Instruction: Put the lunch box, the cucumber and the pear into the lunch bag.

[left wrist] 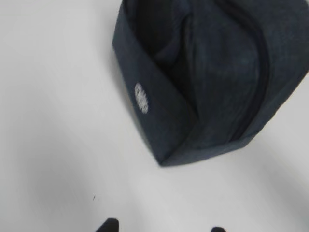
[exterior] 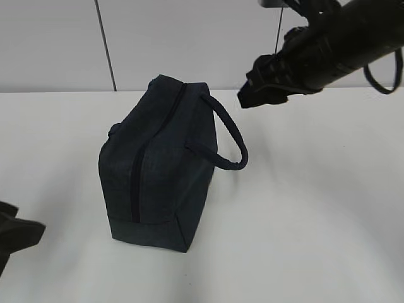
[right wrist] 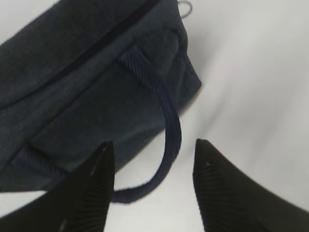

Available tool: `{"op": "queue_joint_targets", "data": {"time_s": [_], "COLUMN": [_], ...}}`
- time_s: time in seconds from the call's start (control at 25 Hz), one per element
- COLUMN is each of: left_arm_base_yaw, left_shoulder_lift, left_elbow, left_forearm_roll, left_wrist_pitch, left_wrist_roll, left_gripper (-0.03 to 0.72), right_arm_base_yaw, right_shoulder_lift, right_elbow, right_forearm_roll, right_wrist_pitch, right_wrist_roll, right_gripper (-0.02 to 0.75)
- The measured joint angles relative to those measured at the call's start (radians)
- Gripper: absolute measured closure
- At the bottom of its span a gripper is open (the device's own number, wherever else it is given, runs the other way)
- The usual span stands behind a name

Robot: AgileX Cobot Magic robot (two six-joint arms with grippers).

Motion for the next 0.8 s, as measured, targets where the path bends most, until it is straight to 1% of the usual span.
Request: {"op": "queue_joint_targets", "data": {"time_s": [0.08, 0.12, 0.24, 0.32, 0.4, 0.52, 0.64, 0.8], "left_arm_base_yaw": [0.0, 0.0, 0.0, 0.0, 0.0, 0.0, 0.0, 0.0], "left_shoulder_lift": [-0.068, -0.113, -0.262, -0.362, -0.468, -0.611, -0.718, -0.792], "left_elbow": [-0.016, -0.026, -0.046, -0.048, -0.049, -0.067, -0.078, -0.082], "left_forearm_roll": [0.114, 0.148, 0.195, 0.222, 0.249, 0.259, 0.26, 0.268], "left_wrist_pitch": [0.086, 0.116, 0.187, 0.252, 0.337, 0.404, 0.461, 0.595], "left_wrist_roll": [-0.135, -0.169, -0.239, -0.285, -0.308, -0.332, -0.339, -0.342], "left_gripper": [0.337, 0.337, 0.337, 0.342, 0.349, 0.352, 0.355, 0.356], "right_arm_base_yaw": [0.0, 0.0, 0.0, 0.0, 0.0, 0.0, 0.0, 0.0], "right_shoulder_lift": [-0.074, -0.122, -0.276, -0.385, -0.476, -0.611, -0.753, -0.953], "right_elbow": [0.049, 0.079, 0.167, 0.228, 0.281, 0.353, 0.42, 0.491], "right_forearm_roll": [-0.055, -0.081, -0.175, -0.251, -0.357, -0.473, -0.505, -0.516], "right_wrist_pitch": [0.027, 0.039, 0.092, 0.159, 0.237, 0.353, 0.428, 0.511], "right_wrist_roll": [0.077, 0.119, 0.242, 0.311, 0.379, 0.454, 0.473, 0.473], "right_gripper": [0.337, 0.342, 0.349, 0.35, 0.351, 0.352, 0.353, 0.353]}}
